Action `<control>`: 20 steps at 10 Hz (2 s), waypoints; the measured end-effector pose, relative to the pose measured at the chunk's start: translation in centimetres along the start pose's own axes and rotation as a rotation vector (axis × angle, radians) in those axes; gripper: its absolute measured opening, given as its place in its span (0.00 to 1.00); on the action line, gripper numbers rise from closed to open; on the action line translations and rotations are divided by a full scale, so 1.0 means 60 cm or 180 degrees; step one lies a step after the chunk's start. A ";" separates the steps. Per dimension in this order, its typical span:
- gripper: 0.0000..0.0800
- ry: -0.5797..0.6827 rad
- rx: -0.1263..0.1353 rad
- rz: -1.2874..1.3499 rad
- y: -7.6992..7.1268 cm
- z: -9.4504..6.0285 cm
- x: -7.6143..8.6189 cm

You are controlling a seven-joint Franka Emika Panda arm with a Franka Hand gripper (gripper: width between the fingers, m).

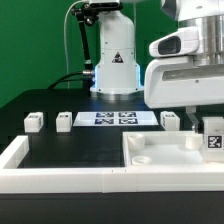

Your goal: Assemble square table

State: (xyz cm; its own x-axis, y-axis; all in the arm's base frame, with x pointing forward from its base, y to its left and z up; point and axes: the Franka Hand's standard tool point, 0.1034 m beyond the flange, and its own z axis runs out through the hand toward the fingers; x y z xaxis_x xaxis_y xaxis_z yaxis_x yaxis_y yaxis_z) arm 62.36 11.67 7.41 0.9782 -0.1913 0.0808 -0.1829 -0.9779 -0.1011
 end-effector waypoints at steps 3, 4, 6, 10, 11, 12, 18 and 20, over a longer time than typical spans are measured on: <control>0.36 -0.0001 0.0003 0.0372 0.001 0.000 0.000; 0.36 0.0000 0.0003 0.0526 0.001 0.000 0.000; 0.36 0.0038 -0.0005 0.1358 0.001 0.000 -0.004; 0.36 0.0037 0.0018 0.2656 0.000 0.002 -0.006; 0.36 0.0029 0.0025 0.2980 0.000 0.002 -0.007; 0.36 0.0015 0.0026 0.3309 -0.002 0.002 -0.008; 0.37 -0.0038 0.0042 0.4077 -0.002 0.003 -0.007; 0.62 -0.0027 0.0043 0.3785 -0.001 0.003 -0.007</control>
Offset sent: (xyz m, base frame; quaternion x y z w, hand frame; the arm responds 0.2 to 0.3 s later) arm 0.0000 0.0000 0.0000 0.0000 0.0000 0.1296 0.9916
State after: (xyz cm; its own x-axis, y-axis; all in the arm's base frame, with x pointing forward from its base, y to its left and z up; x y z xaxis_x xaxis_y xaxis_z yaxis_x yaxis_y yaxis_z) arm 62.01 11.83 7.21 0.1960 -0.9776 -0.0774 -0.9753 -0.1861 -0.1187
